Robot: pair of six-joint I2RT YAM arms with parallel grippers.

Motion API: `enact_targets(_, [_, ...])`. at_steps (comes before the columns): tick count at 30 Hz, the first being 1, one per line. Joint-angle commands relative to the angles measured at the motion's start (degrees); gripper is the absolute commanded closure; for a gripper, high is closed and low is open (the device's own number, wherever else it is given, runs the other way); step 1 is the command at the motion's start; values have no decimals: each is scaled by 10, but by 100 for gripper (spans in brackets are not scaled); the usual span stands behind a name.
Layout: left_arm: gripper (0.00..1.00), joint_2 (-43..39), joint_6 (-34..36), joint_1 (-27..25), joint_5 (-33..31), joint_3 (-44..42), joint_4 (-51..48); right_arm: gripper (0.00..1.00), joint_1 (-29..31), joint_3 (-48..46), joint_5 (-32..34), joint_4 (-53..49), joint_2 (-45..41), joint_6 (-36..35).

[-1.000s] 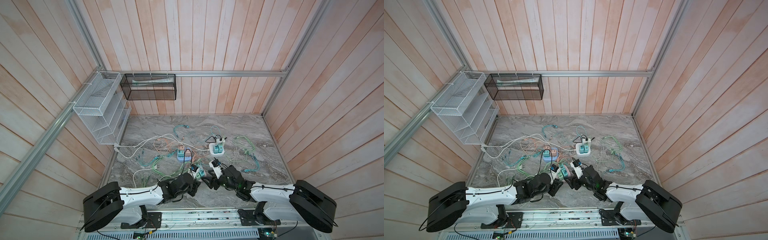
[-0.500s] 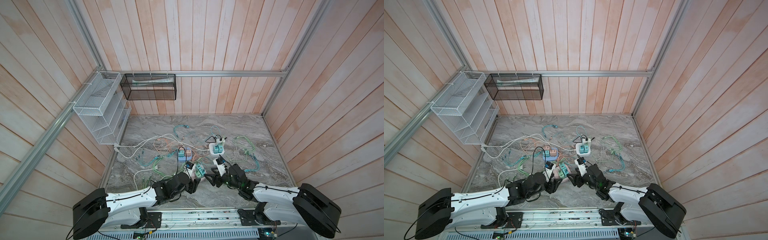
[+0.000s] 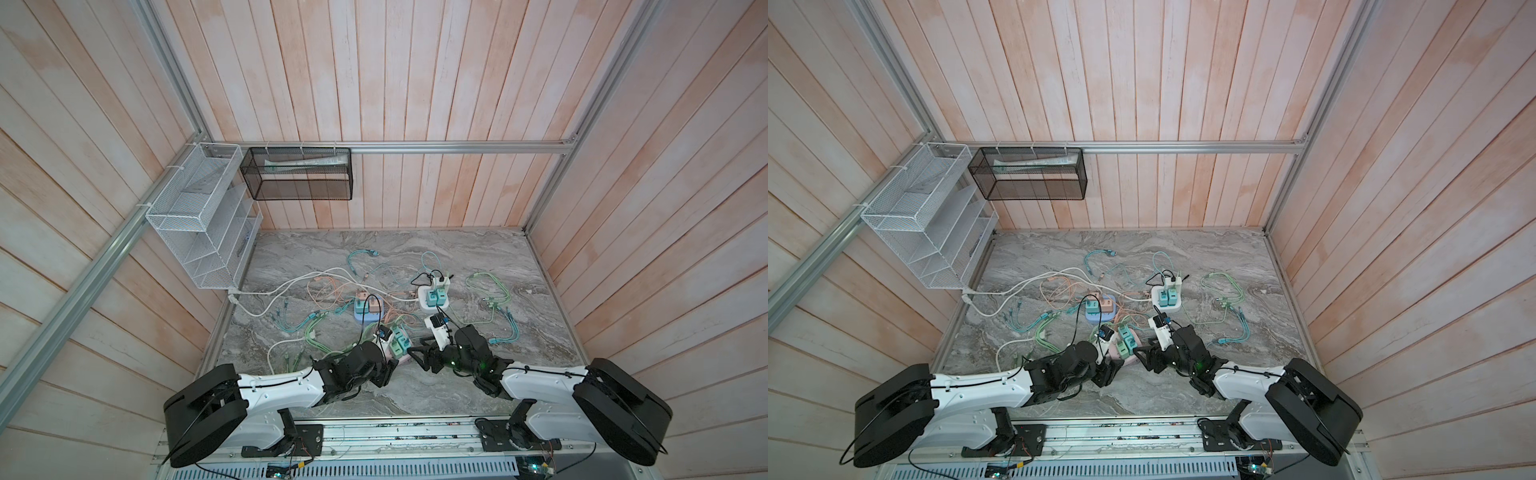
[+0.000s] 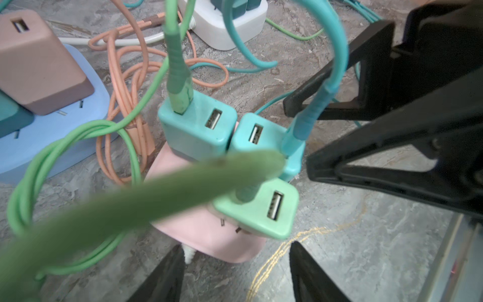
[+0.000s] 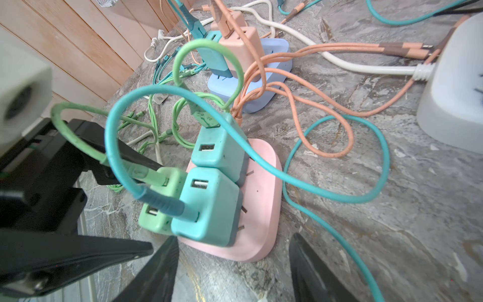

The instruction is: Pull the plug off the socket

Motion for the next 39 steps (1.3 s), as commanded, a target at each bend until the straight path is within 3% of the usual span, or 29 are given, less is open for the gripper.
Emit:
enact_targets(1, [34, 17, 35, 4, 8, 17, 34, 35, -5, 15, -12, 9, 6, 10])
enact_targets(19, [37, 70, 104, 11, 29, 16, 97, 37, -34, 41, -45, 6, 36, 32])
enact_targets(39, [41, 105, 103, 11, -57, 25, 144, 39, -47, 54, -64, -11, 45, 36])
